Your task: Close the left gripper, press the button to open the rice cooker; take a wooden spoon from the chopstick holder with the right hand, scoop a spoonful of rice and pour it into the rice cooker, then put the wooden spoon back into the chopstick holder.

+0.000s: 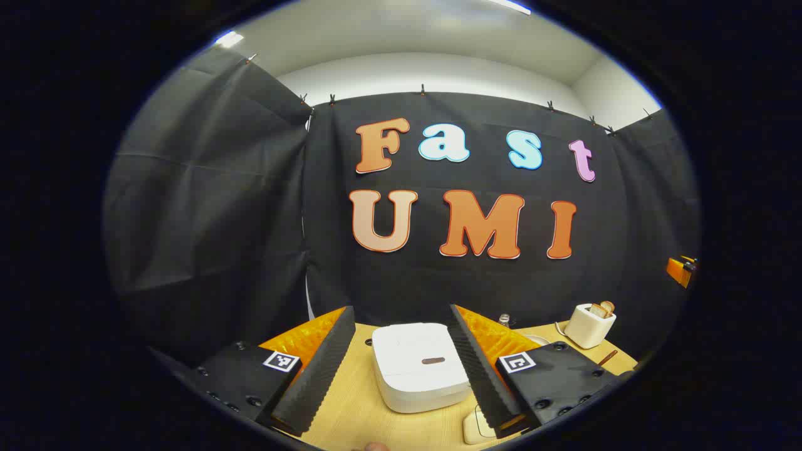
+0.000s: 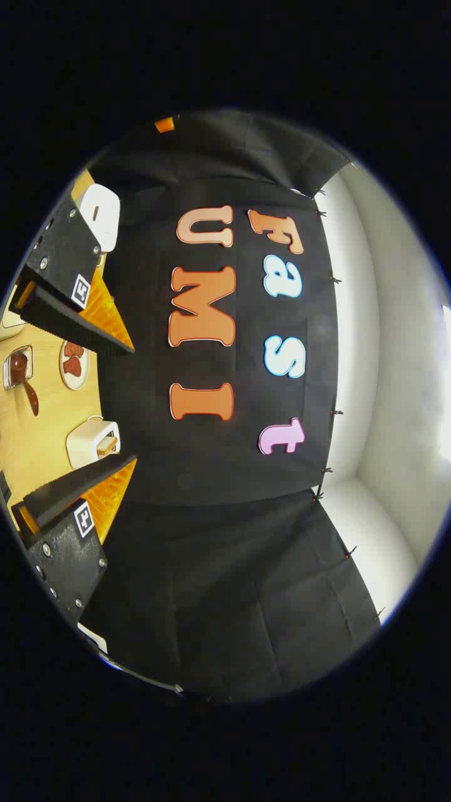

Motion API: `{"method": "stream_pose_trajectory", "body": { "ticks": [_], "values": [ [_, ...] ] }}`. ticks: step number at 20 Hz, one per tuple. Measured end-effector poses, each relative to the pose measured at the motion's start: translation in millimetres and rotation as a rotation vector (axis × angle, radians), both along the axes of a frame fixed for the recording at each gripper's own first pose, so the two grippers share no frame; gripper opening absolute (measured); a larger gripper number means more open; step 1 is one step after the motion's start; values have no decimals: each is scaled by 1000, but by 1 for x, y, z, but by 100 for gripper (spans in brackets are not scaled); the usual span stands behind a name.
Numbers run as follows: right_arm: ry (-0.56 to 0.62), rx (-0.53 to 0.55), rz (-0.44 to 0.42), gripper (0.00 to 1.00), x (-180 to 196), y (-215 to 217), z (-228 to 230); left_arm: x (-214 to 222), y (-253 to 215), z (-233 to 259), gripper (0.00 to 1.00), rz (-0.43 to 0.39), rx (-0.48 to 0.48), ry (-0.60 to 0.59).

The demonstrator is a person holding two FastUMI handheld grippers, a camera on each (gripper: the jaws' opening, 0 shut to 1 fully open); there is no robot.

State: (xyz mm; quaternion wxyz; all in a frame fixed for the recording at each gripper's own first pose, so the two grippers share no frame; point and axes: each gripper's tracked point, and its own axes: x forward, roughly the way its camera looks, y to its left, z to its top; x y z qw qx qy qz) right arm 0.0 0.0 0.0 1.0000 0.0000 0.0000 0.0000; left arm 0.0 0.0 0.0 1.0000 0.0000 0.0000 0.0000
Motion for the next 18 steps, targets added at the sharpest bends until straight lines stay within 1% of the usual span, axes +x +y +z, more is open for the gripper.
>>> {"method": "stream_pose_trajectory", "body": {
  "ticks": [1, 2, 3, 4, 5, 6, 11, 18],
  "values": [
    [7, -5, -7, 95, -3, -1, -1, -1, 1, -1, 100, -5, -1, 1],
    [14, -7, -8, 100, -6, -2, -3, -2, 1, -2, 100, -9, -8, 7],
    [25, -6, -7, 100, -8, -1, -5, -2, 2, -5, 100, -10, -17, 16],
    [33, -6, -3, 96, -10, 1, -5, -3, 3, -7, 100, -6, -26, 23],
    [36, -8, -1, 96, -13, 1, -5, -3, 6, -8, 97, -5, -31, 27],
    [37, -15, -1, 96, -13, 0, -4, -3, 7, -9, 100, -2, -35, 31],
    [36, -53, -8, 96, -16, -2, 1, -5, 15, -15, 100, 28, -37, 56],
    [57, -96, -11, 96, -15, -6, -4, -4, 8, -14, 100, 19, -13, 56]
  ]
}}
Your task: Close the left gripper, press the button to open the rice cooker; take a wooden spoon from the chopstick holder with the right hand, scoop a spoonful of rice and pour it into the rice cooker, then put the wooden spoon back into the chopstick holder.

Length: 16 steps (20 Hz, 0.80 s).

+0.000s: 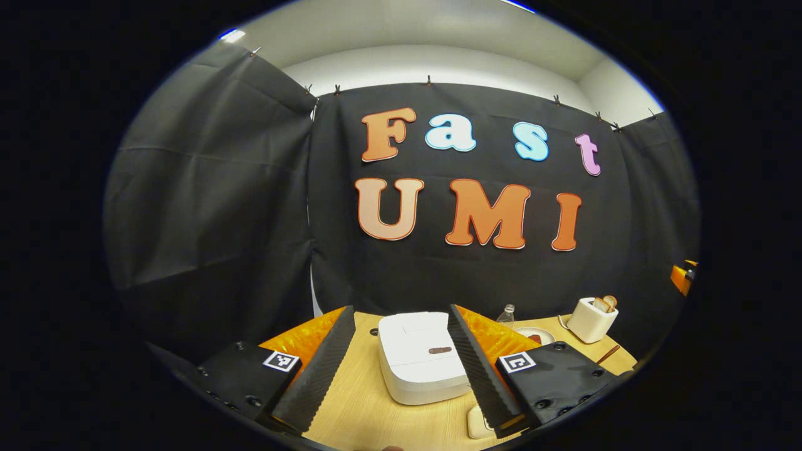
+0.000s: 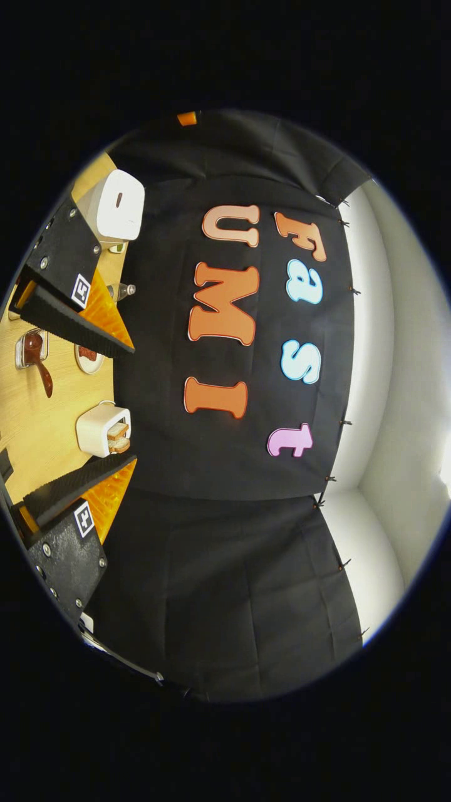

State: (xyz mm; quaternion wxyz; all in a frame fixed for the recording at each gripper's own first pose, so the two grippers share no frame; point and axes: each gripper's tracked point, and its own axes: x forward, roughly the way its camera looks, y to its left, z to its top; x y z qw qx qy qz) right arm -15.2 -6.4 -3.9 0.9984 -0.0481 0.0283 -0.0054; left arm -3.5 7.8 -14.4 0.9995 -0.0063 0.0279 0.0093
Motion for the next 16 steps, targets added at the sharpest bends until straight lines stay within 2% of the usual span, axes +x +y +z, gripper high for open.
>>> {"method": "stream_pose_trajectory", "body": {
  "ticks": [5, 6, 7, 8, 10, 11, 12, 13, 14, 16],
  "values": [
    [-2, 22, 12, 96, 1, 4, 3, -2, 2, 5, 100, 6, 19, -15],
    [-2, 26, 15, 100, 1, 4, 3, -2, 2, 5, 100, 6, 21, -17],
    [2, 28, 15, 100, -1, 3, 3, -3, 0, 5, 100, 3, 22, -17],
    [4, 27, 18, 96, -1, 4, 1, -3, 0, 4, 100, 1, 25, -15],
    [-6, 15, 25, 96, -3, 4, 4, -2, 0, 4, 100, -4, 27, -13],
    [-12, 4, 25, 100, -3, 4, 5, -2, -2, 4, 100, -10, 26, -8],
    [-17, -8, 25, 95, -3, 3, 6, -2, -4, 2, 100, -18, 25, 2],
    [-20, -23, 23, 100, -3, 3, 7, -1, -5, 1, 97, -18, 22, 5],
    [-20, -37, 21, 96, -4, 3, 6, -1, -6, 2, 84, -16, 21, 3],
    [-15, -55, 18, 96, -5, 3, 7, 1, -7, 2, 58, -22, 29, 2]
  ]
}}
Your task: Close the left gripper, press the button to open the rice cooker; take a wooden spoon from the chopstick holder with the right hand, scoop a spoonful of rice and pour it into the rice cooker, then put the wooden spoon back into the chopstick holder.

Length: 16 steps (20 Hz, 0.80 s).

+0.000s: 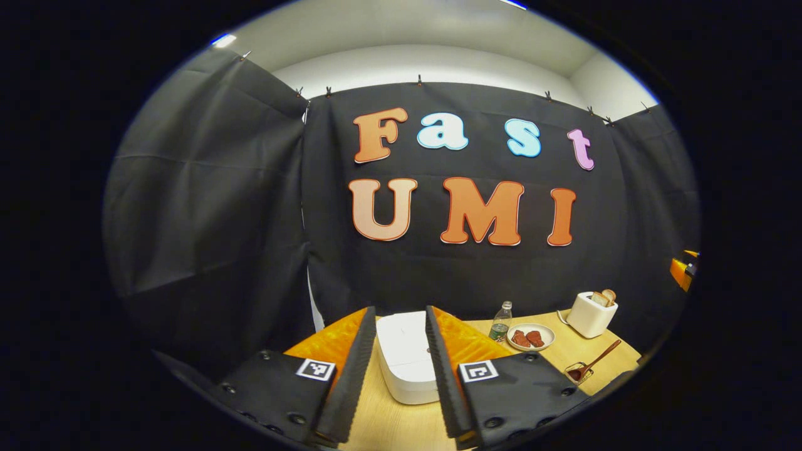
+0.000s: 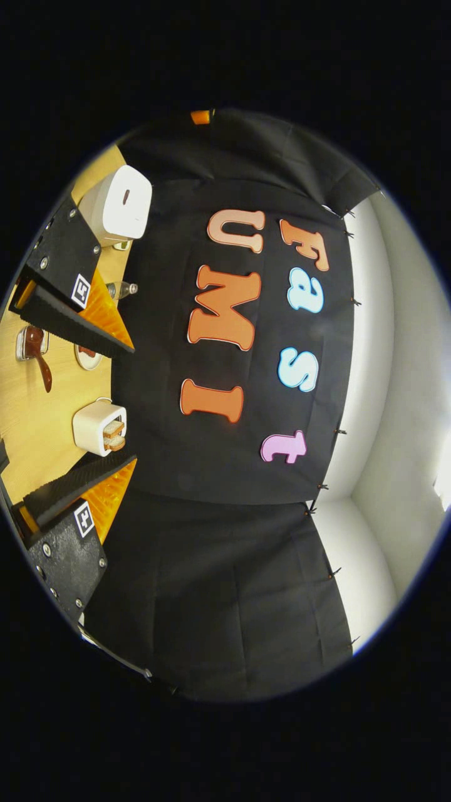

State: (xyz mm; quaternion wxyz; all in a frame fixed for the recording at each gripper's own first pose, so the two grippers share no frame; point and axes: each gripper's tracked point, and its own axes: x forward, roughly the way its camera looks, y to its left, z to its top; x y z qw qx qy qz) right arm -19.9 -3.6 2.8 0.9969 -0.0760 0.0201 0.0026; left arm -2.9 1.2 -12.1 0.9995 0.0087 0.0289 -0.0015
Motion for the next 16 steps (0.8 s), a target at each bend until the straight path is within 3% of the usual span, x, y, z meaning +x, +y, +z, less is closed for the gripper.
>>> {"method": "stream_pose_trajectory", "body": {
  "ticks": [4, 5, 6, 10, 16],
  "values": [
    [5, 2, -2, 96, -2, -2, 0, 0, -8, -3, 7, -32, 7, 20],
    [7, 5, -2, 92, -1, -2, 0, -1, -11, -2, 6, -37, 4, 17],
    [8, 8, -4, 96, -1, -4, 0, 5, -18, -8, 4, -56, -3, 27],
    [16, 34, -11, 96, -1, -8, -1, 9, -32, -11, 4, -119, -8, 43],
    [32, 44, -20, 96, -2, -17, -5, 52, -57, -31, 4, -189, -7, 54]
  ]
}}
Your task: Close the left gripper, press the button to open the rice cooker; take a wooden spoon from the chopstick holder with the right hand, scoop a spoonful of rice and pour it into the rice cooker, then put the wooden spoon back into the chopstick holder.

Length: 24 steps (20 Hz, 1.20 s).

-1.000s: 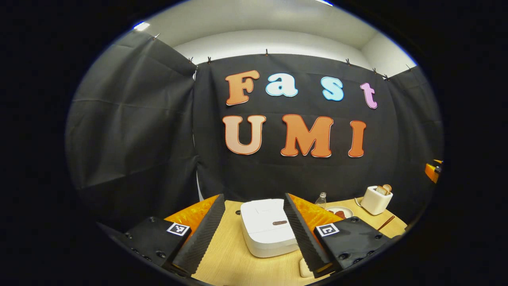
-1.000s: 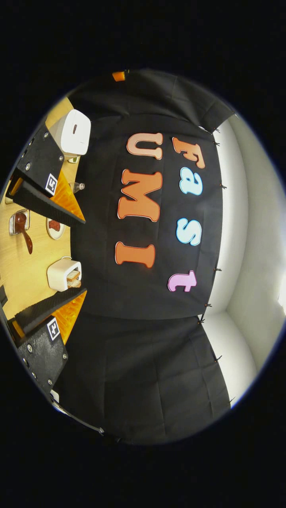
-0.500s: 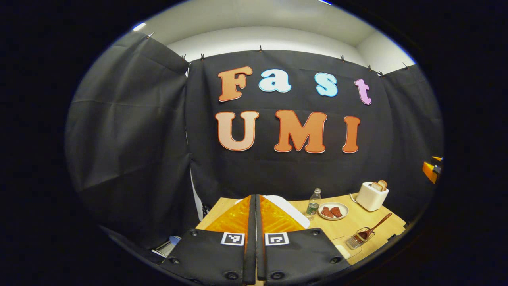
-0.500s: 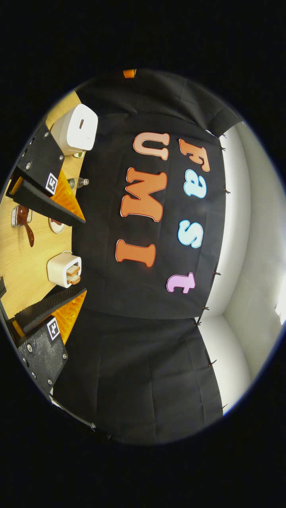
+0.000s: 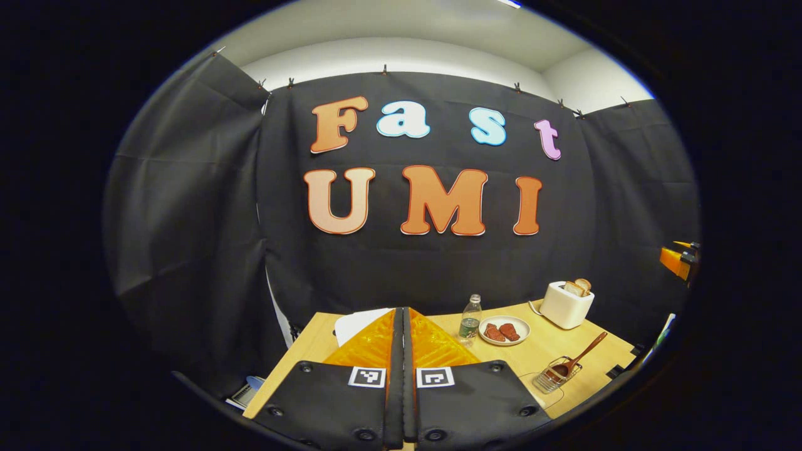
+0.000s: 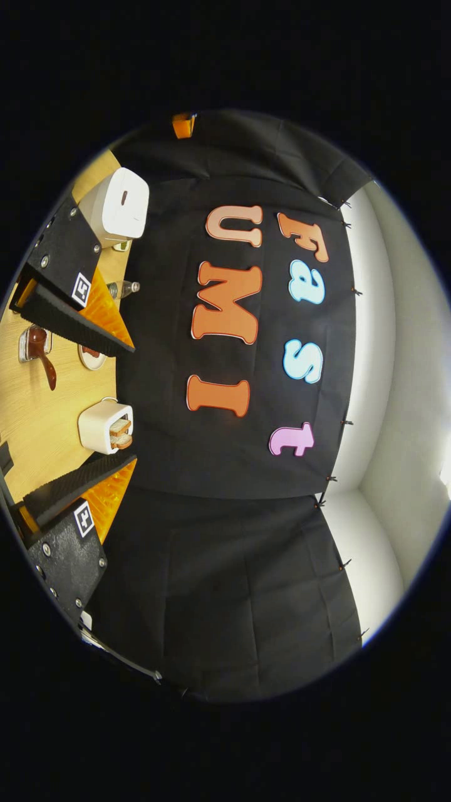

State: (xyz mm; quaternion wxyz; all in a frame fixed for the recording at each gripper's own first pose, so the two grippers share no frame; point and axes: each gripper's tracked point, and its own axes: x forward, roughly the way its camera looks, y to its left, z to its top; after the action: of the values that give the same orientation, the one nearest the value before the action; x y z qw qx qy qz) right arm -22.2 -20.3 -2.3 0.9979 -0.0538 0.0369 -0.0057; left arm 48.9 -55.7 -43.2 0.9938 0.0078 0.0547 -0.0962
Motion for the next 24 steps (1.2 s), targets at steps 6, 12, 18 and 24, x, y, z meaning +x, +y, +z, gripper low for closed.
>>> {"method": "stream_pose_trajectory", "body": {
  "ticks": [6, 12, 18, 24],
  "values": [
    [0, -34, -51, 96, -3, -25, 1, 61, -11, -28, 5, -40, 4, 40],
    [16, -43, -103, 96, -1, -41, -5, 116, -24, -88, 5, -60, 14, 144],
    [33, -64, -144, 96, -6, -66, -11, 141, -27, -157, 5, -50, 15, 279],
    [54, -33, -150, 96, 5, -66, -16, 153, -22, -187, 5, -39, 3, 362]
  ]
}}
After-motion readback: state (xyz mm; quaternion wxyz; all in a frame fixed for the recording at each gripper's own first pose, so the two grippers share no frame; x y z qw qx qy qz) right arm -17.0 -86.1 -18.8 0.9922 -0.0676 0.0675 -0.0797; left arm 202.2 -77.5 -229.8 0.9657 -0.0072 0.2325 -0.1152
